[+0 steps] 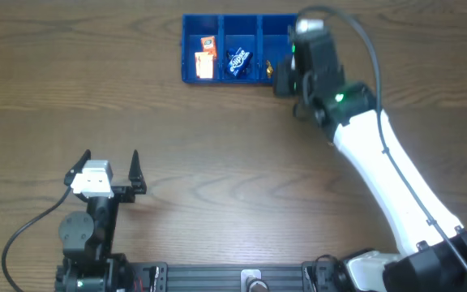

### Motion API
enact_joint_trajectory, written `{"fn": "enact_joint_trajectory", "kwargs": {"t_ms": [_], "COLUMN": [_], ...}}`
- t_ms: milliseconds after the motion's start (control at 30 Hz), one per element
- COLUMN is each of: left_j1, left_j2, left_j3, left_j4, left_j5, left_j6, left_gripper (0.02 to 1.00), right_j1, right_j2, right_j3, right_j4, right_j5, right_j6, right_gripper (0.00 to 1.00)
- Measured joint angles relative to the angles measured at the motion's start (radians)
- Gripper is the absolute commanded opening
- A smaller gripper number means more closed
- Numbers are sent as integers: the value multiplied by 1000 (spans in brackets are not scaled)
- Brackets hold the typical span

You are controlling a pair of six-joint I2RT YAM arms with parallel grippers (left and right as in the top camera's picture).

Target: Sort Candies Into Trays

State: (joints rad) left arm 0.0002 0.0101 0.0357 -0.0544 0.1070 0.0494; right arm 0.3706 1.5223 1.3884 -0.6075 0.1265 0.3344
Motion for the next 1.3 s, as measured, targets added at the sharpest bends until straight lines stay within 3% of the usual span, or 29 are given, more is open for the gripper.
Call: {"fn": "enact_joint_trajectory", "kwargs": {"t_ms": [267,600,733,767,900,1167,1300], "left_j1": [0,0,0,0,0,0,0], "left_j2": [0,0,0,0,0,0,0], "left_j3": [0,0,0,0,0,0,0], "left_j4": [0,0,0,0,0,0,0], "left_j5": [0,0,0,0,0,0,0], "left_j6": [0,0,0,0,0,0,0], "left_gripper": [998,998,998,998,998,998,998], "right_j1": [-53,-74,-88,-89,-90,-90,-107], "right_j2": [365,587,587,587,587,571,384], "right_j3": [441,468,468,468,468,449,240], "right_j4": [-70,-68,-69,-70,-77,-96,-39], "right_j5": [54,11,8,8,3,1,-2], "right_j6": [-33,-32,-32,-32,-29,-29,-45], "right_gripper": [123,145,233,323,529,535,533]}}
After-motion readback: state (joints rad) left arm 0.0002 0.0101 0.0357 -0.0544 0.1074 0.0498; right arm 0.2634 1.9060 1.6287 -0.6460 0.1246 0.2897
